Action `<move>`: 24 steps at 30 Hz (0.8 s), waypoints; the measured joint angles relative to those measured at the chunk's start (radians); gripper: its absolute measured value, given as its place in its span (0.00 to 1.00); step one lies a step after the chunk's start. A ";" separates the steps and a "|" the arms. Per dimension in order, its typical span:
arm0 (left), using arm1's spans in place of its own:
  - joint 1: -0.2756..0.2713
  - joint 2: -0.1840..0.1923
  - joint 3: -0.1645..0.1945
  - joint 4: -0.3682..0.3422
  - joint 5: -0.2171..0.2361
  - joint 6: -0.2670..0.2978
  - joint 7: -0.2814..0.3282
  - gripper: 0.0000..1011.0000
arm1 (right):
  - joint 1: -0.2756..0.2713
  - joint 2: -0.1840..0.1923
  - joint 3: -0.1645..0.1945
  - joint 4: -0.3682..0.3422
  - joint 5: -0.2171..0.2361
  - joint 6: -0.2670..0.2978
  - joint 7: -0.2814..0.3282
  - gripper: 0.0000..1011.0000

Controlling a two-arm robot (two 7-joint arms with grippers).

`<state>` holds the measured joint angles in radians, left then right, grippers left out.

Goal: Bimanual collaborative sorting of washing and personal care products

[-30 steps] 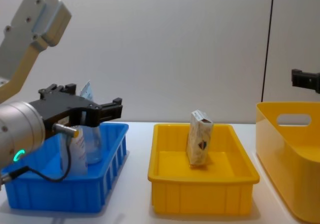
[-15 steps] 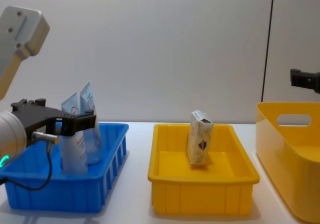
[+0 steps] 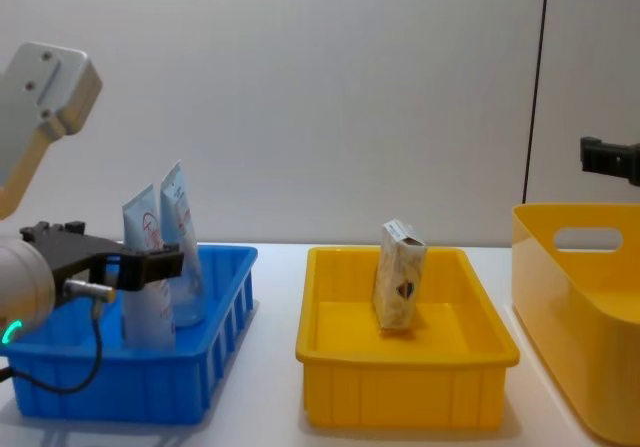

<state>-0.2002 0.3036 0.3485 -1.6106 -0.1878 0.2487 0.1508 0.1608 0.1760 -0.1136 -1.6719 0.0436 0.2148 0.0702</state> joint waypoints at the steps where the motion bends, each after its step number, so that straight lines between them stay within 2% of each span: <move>1: -0.004 -0.001 0.001 0.004 0.000 0.001 -0.005 0.99 | 0.000 0.000 0.000 0.000 0.000 0.000 0.000 0.99; 13: -0.082 -0.021 0.011 0.093 -0.014 0.015 -0.076 0.99 | 0.000 0.000 0.000 0.000 0.000 0.000 0.000 0.99; 24: -0.135 -0.045 0.002 0.162 -0.003 0.032 -0.068 0.99 | 0.000 0.000 0.000 0.000 0.000 0.000 0.000 0.99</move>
<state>-0.3353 0.2584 0.3510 -1.4482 -0.1908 0.2803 0.0827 0.1609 0.1760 -0.1135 -1.6719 0.0436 0.2147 0.0701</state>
